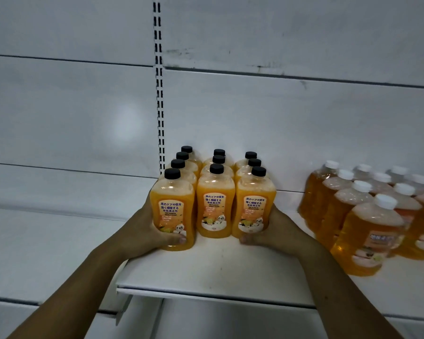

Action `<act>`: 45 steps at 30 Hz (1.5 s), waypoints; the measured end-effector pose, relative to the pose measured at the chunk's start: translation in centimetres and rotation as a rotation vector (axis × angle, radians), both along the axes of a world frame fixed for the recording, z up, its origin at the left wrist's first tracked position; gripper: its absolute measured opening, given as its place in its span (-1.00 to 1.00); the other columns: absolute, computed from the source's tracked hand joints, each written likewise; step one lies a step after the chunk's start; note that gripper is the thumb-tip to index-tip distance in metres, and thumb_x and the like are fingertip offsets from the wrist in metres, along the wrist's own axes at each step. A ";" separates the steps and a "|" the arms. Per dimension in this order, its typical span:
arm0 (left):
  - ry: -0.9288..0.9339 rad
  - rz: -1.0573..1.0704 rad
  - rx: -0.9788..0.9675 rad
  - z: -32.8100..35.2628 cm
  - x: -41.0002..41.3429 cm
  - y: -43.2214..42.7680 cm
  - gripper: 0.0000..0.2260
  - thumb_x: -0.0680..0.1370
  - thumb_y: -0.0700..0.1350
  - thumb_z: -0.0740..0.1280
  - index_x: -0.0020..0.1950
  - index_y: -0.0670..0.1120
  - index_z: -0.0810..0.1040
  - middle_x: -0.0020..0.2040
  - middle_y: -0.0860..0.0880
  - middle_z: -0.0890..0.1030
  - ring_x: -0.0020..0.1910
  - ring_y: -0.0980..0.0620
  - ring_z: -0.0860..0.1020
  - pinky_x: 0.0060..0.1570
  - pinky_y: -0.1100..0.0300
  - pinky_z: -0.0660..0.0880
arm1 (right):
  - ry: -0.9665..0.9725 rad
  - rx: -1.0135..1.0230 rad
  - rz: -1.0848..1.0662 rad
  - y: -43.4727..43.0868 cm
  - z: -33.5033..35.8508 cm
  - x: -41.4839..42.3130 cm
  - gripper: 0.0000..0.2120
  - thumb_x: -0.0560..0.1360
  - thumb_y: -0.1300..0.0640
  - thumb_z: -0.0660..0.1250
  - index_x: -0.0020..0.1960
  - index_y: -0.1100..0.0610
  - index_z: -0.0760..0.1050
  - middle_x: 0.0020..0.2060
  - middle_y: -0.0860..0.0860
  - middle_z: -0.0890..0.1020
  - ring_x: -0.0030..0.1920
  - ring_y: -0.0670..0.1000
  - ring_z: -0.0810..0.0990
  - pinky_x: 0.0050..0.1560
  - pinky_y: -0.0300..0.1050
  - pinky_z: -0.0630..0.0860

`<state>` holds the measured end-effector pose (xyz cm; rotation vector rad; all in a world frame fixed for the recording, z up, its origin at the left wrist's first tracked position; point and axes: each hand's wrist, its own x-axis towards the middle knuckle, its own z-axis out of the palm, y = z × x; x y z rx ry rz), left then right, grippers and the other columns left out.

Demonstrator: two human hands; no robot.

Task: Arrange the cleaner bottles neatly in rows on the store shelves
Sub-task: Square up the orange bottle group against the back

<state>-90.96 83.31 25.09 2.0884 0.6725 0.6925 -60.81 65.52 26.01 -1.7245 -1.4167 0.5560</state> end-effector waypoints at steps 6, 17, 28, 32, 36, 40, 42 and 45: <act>-0.025 -0.019 0.037 -0.6 -0.7 -0.7 0.01 0.28 0.24 0.67 0.60 0.18 0.19 0.27 0.43 0.55 0.27 0.36 0.56 0.13 0.43 0.55 | -0.161 0.442 -0.531 -2.3 -0.2 -2.6 -0.01 0.22 -0.30 0.59 0.53 -0.04 0.31 0.44 -0.02 0.47 0.35 -0.03 0.47 0.25 0.04 0.56; -0.053 -0.024 0.017 -1.0 -0.6 -0.7 0.04 0.35 0.16 0.67 0.63 0.28 0.06 0.34 0.43 0.50 0.31 0.35 0.55 0.12 0.44 0.54 | -0.965 0.383 -0.279 1.7 5.6 -10.4 -0.08 0.32 -0.17 0.64 0.55 -0.13 0.27 0.51 0.09 0.37 0.50 0.17 0.36 0.41 0.13 0.43; -0.070 -0.082 -0.016 -1.3 -0.1 -0.6 -0.02 0.34 0.26 0.64 0.61 0.26 0.16 0.39 0.30 0.55 0.35 0.22 0.57 0.24 0.26 0.58 | -1.033 0.136 -0.258 3.3 7.1 -10.5 -0.08 0.42 -0.18 0.58 0.62 -0.22 0.13 0.47 0.13 0.39 0.57 0.20 0.25 0.63 0.09 0.06; -0.072 -0.062 -0.021 -1.4 -0.1 -0.7 -0.02 0.31 0.32 0.63 0.60 0.28 0.18 0.40 0.29 0.55 0.35 0.22 0.57 0.28 0.21 0.57 | -1.001 0.138 -0.233 3.0 7.5 -10.2 -0.10 0.43 -0.14 0.58 0.61 -0.21 0.16 0.49 0.11 0.38 0.59 0.20 0.21 0.63 0.08 0.05; -0.076 -0.048 -0.026 -1.5 -0.1 -0.9 -0.08 0.36 0.23 0.64 0.59 0.26 0.21 0.38 0.30 0.56 0.32 0.26 0.57 0.17 0.37 0.57 | -1.004 0.166 -0.237 3.0 7.2 -9.8 -0.10 0.43 -0.14 0.59 0.62 -0.19 0.17 0.47 0.10 0.40 0.58 0.19 0.24 0.64 0.06 -0.04; -0.085 -0.033 -0.022 -1.5 0.0 -1.0 -0.11 0.38 0.15 0.64 0.59 0.23 0.23 0.36 0.29 0.57 0.31 0.25 0.59 0.21 0.32 0.58 | -1.098 0.268 -0.223 3.3 6.1 -9.4 -0.06 0.35 -0.16 0.63 0.60 -0.11 0.26 0.36 0.11 0.54 0.45 0.17 0.44 0.61 0.08 -0.08; -0.095 -0.036 -0.036 -1.4 0.0 -1.1 -0.09 0.37 0.17 0.65 0.59 0.22 0.22 0.35 0.31 0.57 0.31 0.27 0.58 0.18 0.36 0.58 | -1.100 0.295 -0.220 3.5 5.6 -9.2 -0.03 0.33 -0.18 0.63 0.62 -0.08 0.26 0.42 0.14 0.51 0.49 0.19 0.41 0.61 0.11 -0.06; -0.081 -0.056 -0.042 -1.3 -0.2 -1.0 0.02 0.27 0.34 0.64 0.61 0.24 0.17 0.38 0.31 0.55 0.34 0.23 0.58 0.23 0.25 0.59 | -1.054 0.387 -0.183 2.9 5.6 -8.6 -0.02 0.31 -0.25 0.61 0.61 -0.06 0.28 0.51 0.15 0.43 0.56 0.18 0.32 0.61 0.13 -0.05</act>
